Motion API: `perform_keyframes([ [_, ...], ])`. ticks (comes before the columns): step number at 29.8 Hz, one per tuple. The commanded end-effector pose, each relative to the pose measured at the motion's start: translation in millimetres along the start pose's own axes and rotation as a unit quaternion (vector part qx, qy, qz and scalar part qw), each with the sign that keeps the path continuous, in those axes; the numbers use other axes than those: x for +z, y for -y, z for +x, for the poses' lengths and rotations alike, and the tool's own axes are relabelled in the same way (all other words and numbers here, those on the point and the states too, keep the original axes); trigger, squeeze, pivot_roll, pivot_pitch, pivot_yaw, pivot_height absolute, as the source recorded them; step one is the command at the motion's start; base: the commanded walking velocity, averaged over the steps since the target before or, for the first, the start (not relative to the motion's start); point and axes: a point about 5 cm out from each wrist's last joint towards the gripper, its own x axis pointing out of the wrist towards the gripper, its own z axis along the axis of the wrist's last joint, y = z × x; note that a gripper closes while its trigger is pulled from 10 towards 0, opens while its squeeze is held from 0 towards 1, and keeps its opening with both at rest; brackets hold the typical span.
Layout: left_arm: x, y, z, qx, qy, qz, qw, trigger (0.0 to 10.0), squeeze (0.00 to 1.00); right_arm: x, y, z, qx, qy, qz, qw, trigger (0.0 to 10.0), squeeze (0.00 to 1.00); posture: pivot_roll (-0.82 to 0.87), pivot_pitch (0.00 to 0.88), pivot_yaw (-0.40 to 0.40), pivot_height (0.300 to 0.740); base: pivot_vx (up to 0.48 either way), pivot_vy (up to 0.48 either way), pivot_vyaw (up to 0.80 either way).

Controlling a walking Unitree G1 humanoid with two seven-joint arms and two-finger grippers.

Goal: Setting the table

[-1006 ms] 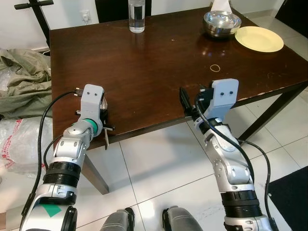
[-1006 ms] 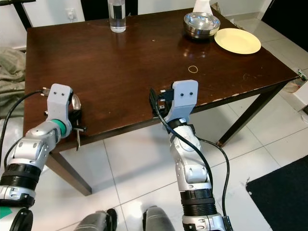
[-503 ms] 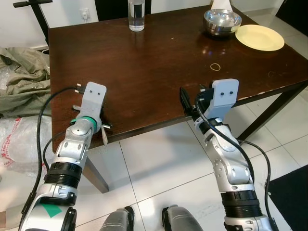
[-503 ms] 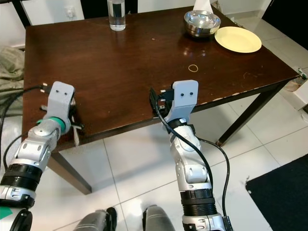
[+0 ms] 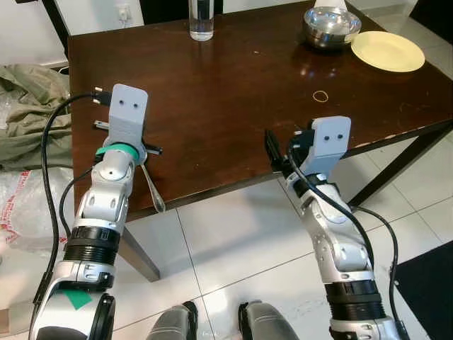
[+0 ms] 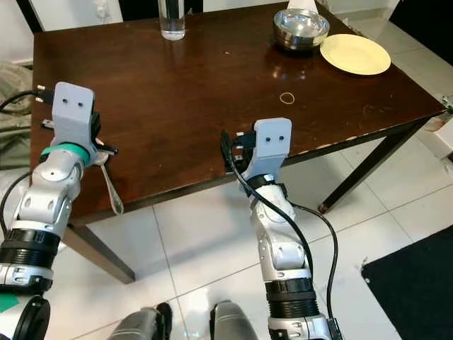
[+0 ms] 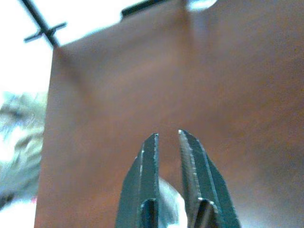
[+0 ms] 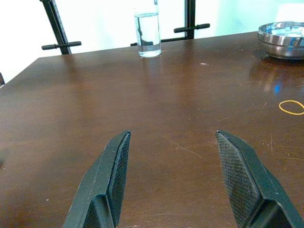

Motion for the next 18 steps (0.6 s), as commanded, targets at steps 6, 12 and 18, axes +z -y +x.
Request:
perform_keyframes([
  [6,-20.1,7.9,-25.2,0.042,-0.059,0.019,0.997,10.0,1.00,-5.1,0.4,-4.0,-0.004,-0.011,0.002,1.000,10.0,0.00,-0.15,0.075,0.053,0.740,0.000,0.000,0.00],
  [12,-20.4,6.8,-39.9,0.064,-0.065,0.022,0.996,10.0,1.00,-6.0,0.1,-4.7,-0.004,-0.012,0.003,1.000,10.0,0.00,-0.14,0.075,0.055,0.740,0.000,0.000,0.00],
  [18,-65.5,24.9,-42.7,0.059,-0.218,-0.105,0.969,10.0,0.00,-6.1,-3.8,-1.3,0.000,-0.010,0.006,1.000,10.0,0.00,-0.14,0.063,0.060,0.740,0.000,0.000,0.00],
])
